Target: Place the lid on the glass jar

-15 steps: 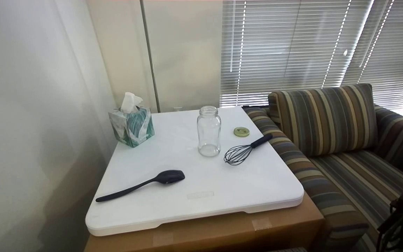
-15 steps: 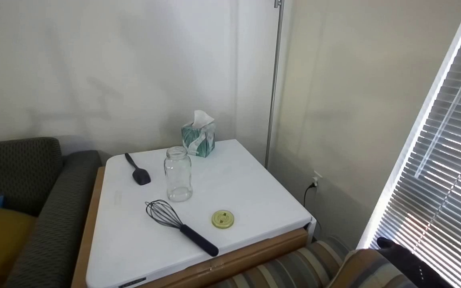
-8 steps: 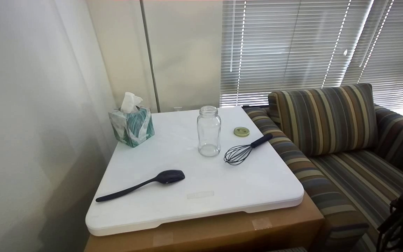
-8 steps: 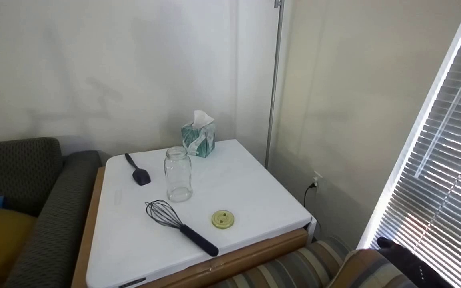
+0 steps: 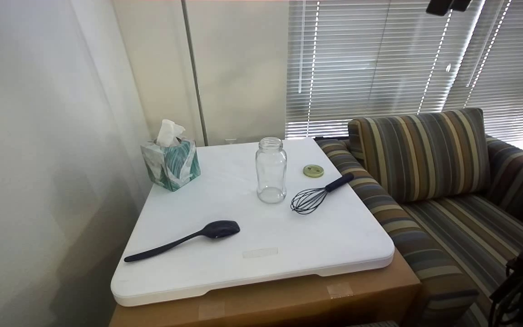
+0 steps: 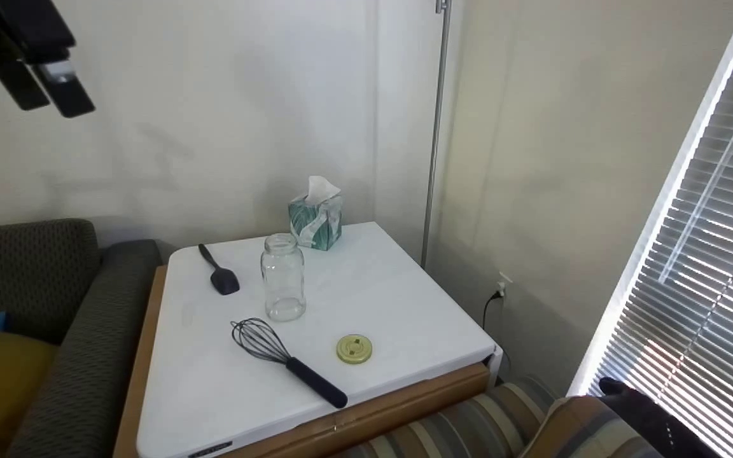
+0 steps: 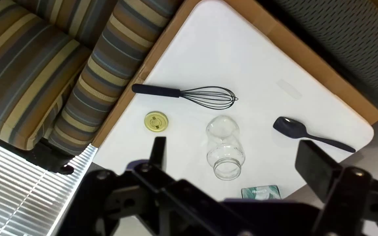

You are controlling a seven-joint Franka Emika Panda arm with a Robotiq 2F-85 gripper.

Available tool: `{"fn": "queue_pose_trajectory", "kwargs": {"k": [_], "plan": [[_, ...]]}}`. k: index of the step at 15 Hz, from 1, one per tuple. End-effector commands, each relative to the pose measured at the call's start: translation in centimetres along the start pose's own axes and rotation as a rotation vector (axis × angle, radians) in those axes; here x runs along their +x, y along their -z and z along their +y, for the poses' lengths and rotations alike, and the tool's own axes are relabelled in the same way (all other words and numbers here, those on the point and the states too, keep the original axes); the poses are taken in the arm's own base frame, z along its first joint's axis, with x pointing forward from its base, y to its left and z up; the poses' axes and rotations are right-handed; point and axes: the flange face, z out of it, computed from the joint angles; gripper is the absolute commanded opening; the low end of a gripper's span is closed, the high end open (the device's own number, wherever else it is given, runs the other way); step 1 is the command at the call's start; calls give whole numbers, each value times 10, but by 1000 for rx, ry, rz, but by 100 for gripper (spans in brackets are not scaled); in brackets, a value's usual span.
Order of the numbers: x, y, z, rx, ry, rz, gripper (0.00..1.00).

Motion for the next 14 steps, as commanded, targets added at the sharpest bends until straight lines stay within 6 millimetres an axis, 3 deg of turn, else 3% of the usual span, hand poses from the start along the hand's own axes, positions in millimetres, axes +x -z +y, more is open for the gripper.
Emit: {"fn": "queue_pose_trajectory", "kwargs": {"k": [1, 3, 9, 14], "plan": [[5, -8, 11, 9, -4, -7, 100], [11, -20, 26, 16, -13, -23, 100], [20, -18, 26, -13, 38, -56, 100], [56, -48, 68, 31, 177, -105, 100]]}}
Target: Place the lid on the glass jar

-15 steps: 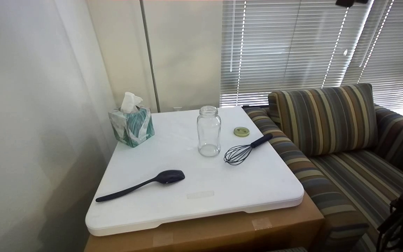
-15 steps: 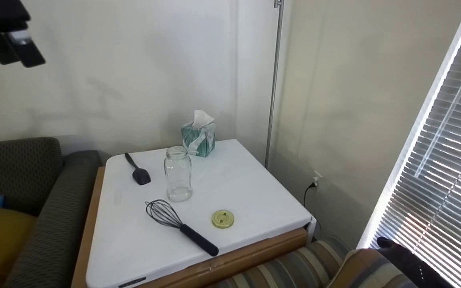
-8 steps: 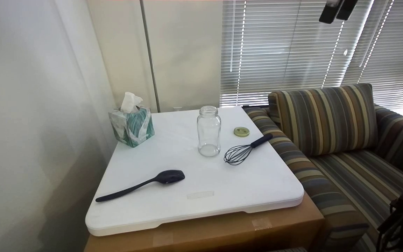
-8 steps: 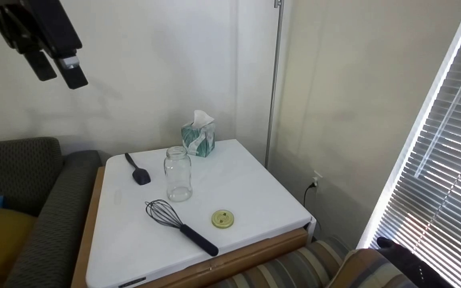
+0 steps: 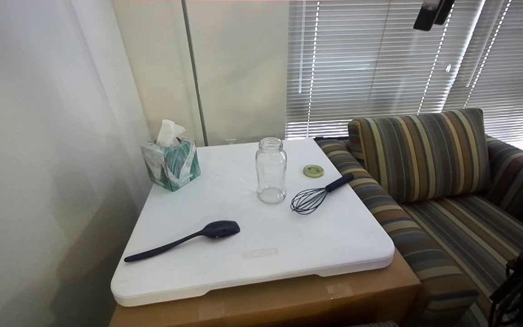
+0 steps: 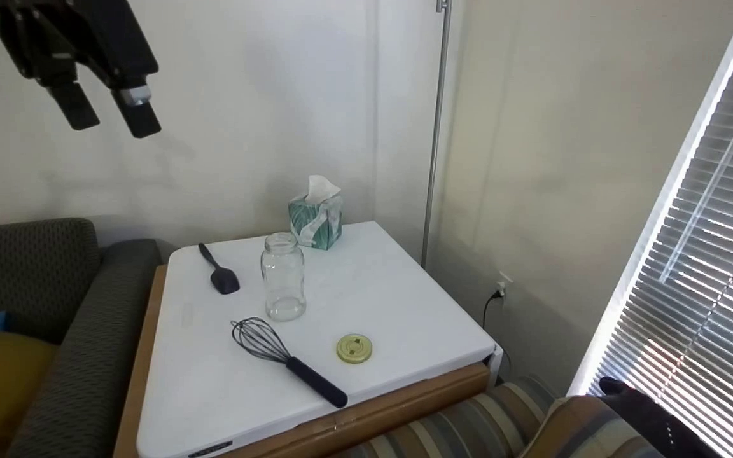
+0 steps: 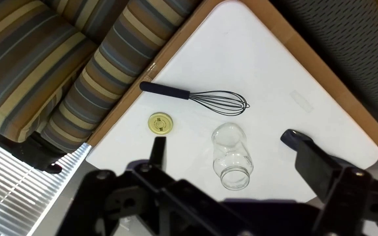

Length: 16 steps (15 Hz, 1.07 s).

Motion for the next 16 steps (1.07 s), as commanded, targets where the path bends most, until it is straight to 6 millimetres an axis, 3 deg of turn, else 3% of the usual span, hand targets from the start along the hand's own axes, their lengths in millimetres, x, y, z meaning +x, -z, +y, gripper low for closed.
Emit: {"fn": "queue_pose_trajectory", "kwargs": {"k": [1, 4, 8, 13, 14, 16], "plan": [[35, -31, 45, 35, 101, -62, 100], [59, -64, 74, 47, 153, -111, 100], [92, -106, 93, 22, 145, -164, 100], [113, -169, 135, 47, 34, -237, 100], [101, -150, 120, 30, 66, -204, 100], [103, -164, 125, 30, 59, -219, 100]]}}
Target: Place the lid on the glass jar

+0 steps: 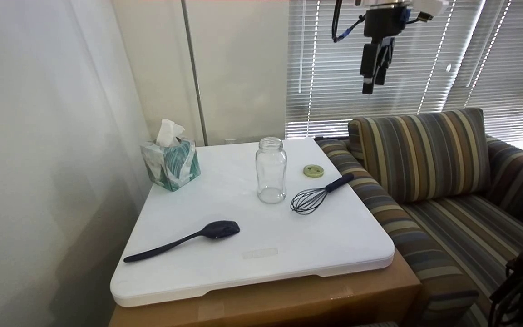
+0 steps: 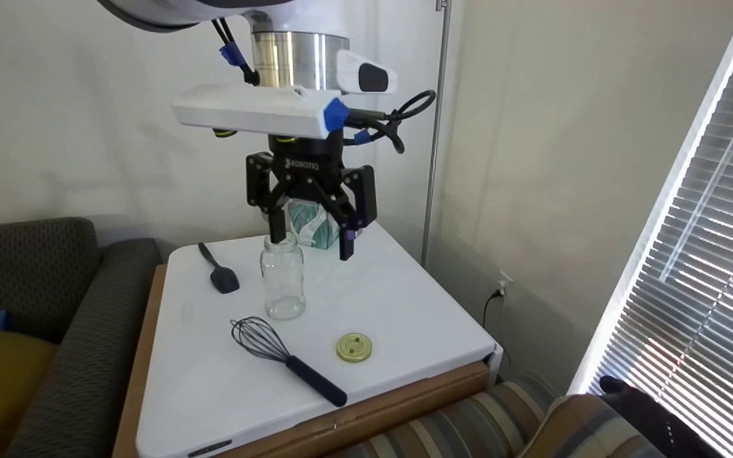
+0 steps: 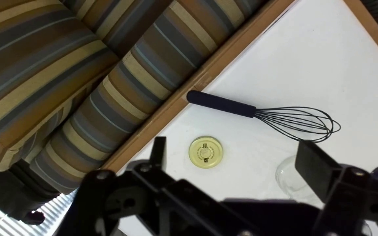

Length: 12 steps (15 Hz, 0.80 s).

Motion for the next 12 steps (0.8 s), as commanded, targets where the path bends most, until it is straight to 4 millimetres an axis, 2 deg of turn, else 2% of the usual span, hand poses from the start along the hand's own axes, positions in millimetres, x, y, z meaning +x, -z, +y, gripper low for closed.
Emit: {"fn": "queue_pose_trajectory", "kwargs": {"k": [1, 3, 8, 12], "plan": [[1, 2, -2, 0, 3, 2, 100], [3, 7, -7, -7, 0, 34, 100], [15, -36, -4, 52, -44, 47, 100], [29, -71, -1, 32, -40, 39, 100]]}}
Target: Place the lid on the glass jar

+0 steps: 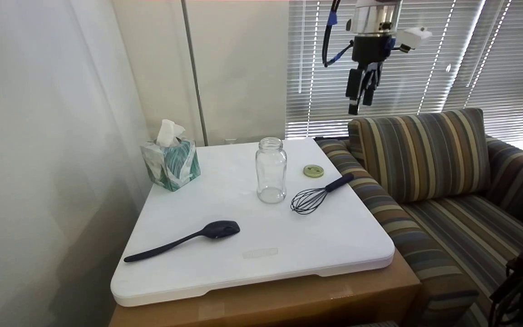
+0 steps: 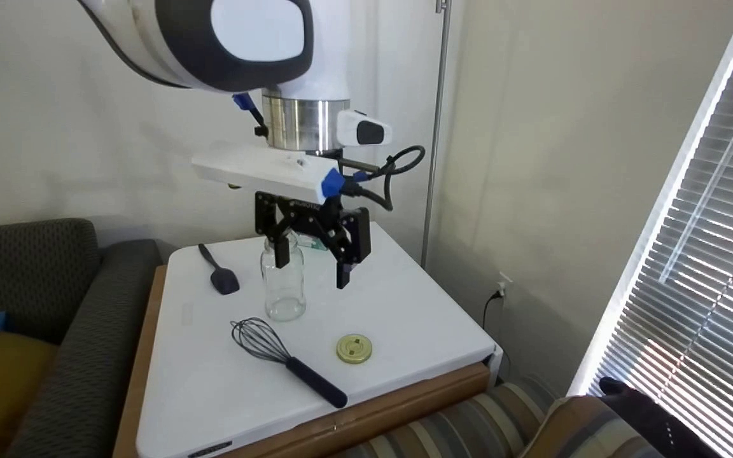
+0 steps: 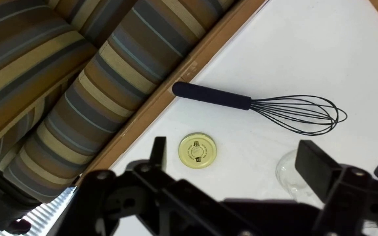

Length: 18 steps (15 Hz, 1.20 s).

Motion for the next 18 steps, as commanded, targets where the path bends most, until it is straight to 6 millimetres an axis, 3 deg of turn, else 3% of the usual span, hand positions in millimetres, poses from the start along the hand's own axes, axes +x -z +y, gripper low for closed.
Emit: {"fn": "queue_pose_trajectory", "kwargs": {"k": [1, 7, 13, 14, 15, 18], "plan": [[16, -27, 9, -9, -8, 13, 100], [44, -56, 26, 13, -91, 60, 100], [66, -101, 29, 77, -122, 31, 100], [66, -106, 28, 100, -104, -11, 100], [58, -97, 22, 57, -107, 15, 100], [64, -110, 22, 71, -105, -3, 100]]}}
